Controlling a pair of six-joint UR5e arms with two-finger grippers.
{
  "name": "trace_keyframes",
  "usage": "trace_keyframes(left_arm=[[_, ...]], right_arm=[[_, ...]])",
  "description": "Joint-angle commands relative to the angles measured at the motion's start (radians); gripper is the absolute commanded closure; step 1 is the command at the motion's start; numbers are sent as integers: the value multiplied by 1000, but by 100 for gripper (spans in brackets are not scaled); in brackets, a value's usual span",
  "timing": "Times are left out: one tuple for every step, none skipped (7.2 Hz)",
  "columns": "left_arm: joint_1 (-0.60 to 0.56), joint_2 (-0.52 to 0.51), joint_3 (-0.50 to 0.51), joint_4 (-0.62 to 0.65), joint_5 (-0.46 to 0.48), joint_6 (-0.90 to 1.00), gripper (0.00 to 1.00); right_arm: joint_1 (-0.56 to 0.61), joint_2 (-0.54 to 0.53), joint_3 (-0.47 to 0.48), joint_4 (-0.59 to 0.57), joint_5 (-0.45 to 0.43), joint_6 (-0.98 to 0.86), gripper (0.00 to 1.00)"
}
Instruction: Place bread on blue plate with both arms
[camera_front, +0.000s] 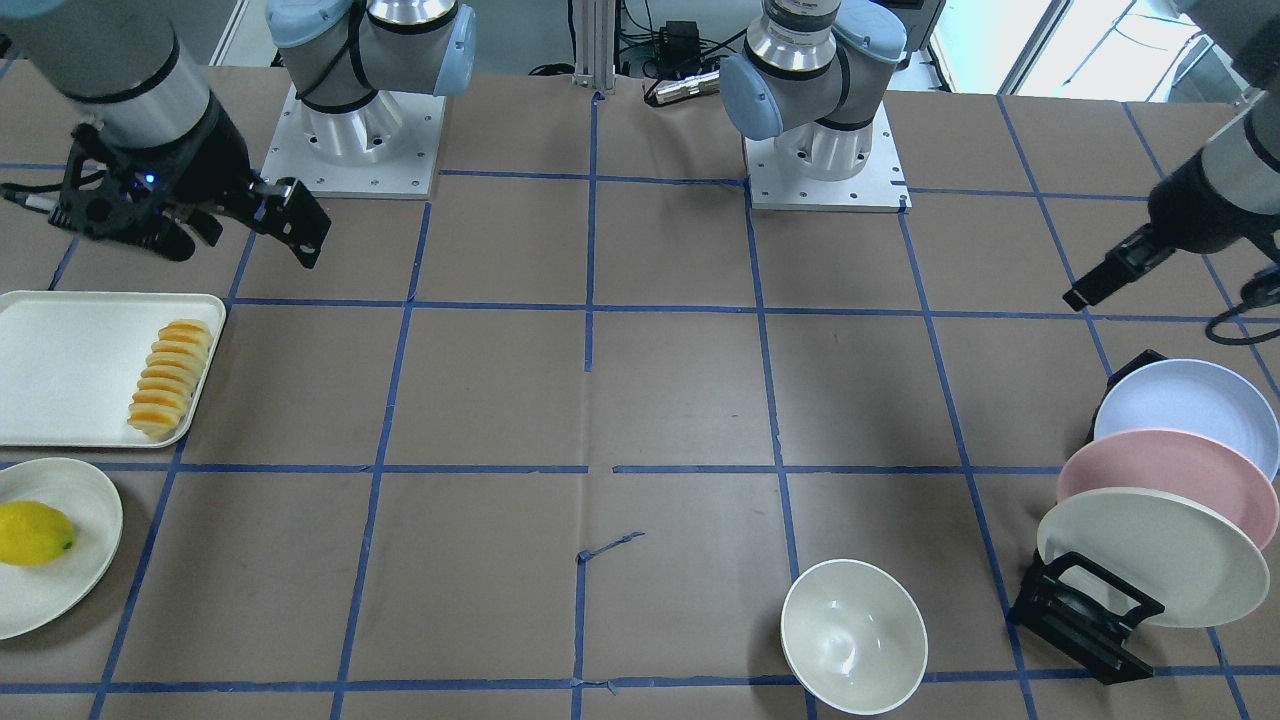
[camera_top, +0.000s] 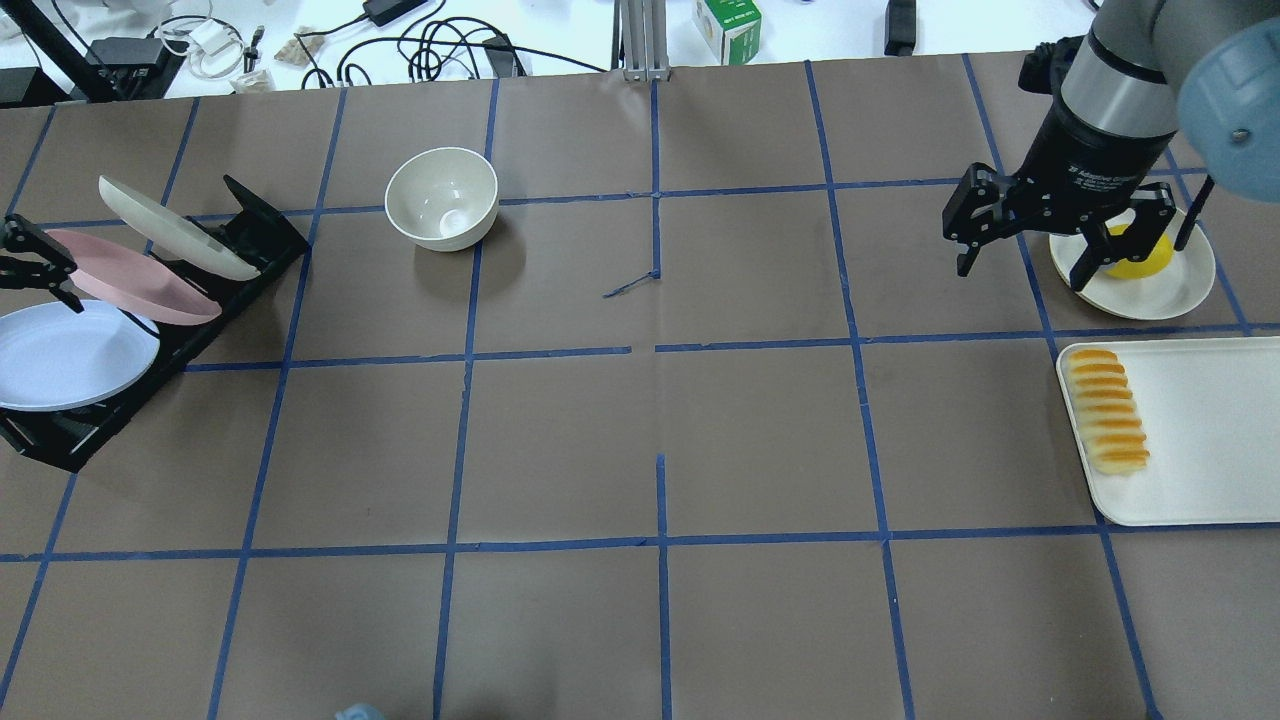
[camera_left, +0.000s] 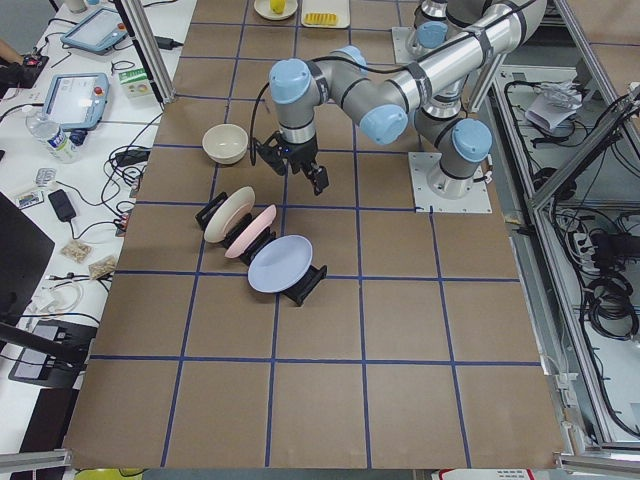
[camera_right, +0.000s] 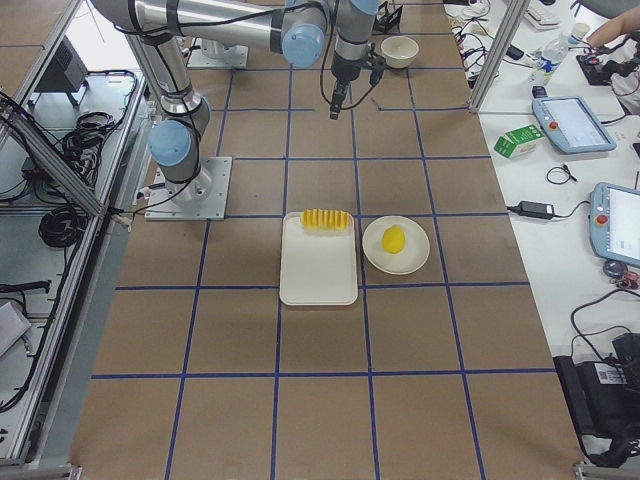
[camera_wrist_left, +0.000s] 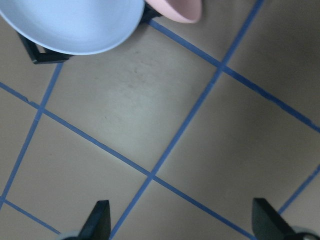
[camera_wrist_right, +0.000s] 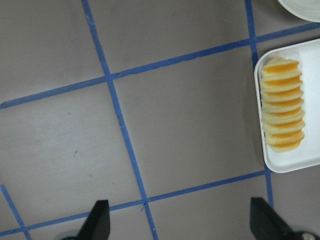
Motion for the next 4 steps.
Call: trace_keyframes(left_arm=[[120,-115,-1,136,85,5,0],[131,-165,-3,260,91,10,0],[144,-196,0,281,91,14,0],[145,-218,2,283,91,16,0]], right_arm=[[-127,26,116,-173,0,-131,0],[-186,24,219,-352,-3,-275,0],[-258,29,306,-486,3,-373,0],[-310,41,371,-559,16,-416,0]])
